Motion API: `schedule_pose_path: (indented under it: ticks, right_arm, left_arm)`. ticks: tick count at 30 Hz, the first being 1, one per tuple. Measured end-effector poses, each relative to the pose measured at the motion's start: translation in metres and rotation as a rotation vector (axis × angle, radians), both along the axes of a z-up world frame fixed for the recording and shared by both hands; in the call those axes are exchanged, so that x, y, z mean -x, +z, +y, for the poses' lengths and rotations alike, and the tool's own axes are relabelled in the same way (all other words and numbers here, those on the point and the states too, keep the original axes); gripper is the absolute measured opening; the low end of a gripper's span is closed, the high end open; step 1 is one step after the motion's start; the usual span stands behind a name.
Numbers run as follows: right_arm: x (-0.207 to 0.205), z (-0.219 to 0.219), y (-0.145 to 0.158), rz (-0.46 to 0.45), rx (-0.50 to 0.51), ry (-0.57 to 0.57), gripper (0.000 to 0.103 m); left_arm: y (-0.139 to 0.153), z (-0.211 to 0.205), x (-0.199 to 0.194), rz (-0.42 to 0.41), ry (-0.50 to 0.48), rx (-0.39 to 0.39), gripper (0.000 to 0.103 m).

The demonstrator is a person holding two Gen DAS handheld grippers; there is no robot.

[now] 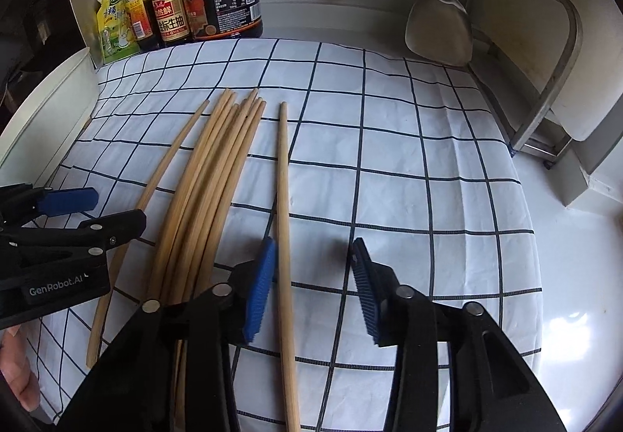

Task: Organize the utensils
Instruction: 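Pinch one chopstick in the left tool while the right tool pinches another, then carry both held chopsticks over the white basin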

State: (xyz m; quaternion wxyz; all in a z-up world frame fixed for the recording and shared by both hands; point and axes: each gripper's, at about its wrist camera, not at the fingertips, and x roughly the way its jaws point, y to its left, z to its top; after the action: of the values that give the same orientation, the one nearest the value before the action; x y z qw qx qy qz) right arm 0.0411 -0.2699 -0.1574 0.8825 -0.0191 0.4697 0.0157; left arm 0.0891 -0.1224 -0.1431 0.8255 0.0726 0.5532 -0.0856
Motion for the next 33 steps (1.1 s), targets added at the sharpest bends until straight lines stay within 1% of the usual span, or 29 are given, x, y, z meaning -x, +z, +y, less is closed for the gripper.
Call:
schedule_pose_path:
  ticks: [1, 2, 3, 5, 6, 8, 13, 16, 19, 22, 26, 28, 33]
  right_arm:
    - [-0.001, 0.001, 0.0, 0.004, -0.004, 0.003, 0.023]
    - [-0.002, 0.003, 0.001, 0.011, -0.007, 0.006, 0.007]
    - [-0.003, 0.004, 0.001, 0.017, -0.006, 0.007, 0.007]
    - [-0.002, 0.005, 0.001, 0.02, -0.019, 0.005, 0.006]
    - [-0.002, 0.004, 0.001, 0.02, -0.027, 0.002, 0.006]
    - [0.001, 0.002, 0.001, 0.021, -0.046, -0.009, 0.006]
    - [0.011, -0.004, 0.005, 0.032, -0.099, -0.053, 0.006]
    - [0.02, -0.002, 0.015, 0.032, -0.134, -0.073, 0.006]
    - [0.027, 0.007, 0.031, 0.027, -0.134, -0.074, 0.006]
    - [0.033, 0.02, 0.054, 0.007, -0.152, -0.08, 0.006]
    - [0.035, 0.043, 0.084, -0.033, -0.166, -0.078, 0.006]
    - [0.033, 0.058, 0.098, -0.051, -0.174, -0.067, 0.006]
    - [0.021, 0.111, 0.124, -0.091, -0.172, -0.014, 0.006]
  left_arm:
    - [0.001, -0.003, 0.0, 0.0, -0.011, 0.007, 0.047]
    - [0.002, -0.007, 0.0, -0.001, -0.021, 0.008, 0.037]
    - [0.003, -0.01, 0.001, -0.001, -0.031, 0.012, 0.031]
    - [0.004, -0.014, 0.004, 0.005, -0.044, 0.025, 0.01]
    - [0.004, -0.014, 0.004, 0.01, -0.046, 0.033, 0.007]
    - [0.005, -0.01, 0.005, 0.024, -0.045, 0.053, 0.007]
    - [0.007, 0.008, 0.014, 0.035, -0.044, 0.055, 0.007]
    - [0.02, 0.02, 0.021, 0.016, -0.058, 0.063, 0.007]
    - [0.038, 0.033, 0.026, -0.001, -0.073, 0.08, 0.007]
    - [0.059, 0.045, 0.027, -0.024, -0.089, 0.101, 0.007]
    - [0.091, 0.068, 0.024, -0.084, -0.106, 0.124, 0.007]
    - [0.104, 0.08, 0.021, -0.113, -0.108, 0.129, 0.007]
    - [0.13, 0.13, 0.017, -0.179, -0.093, 0.138, 0.007]
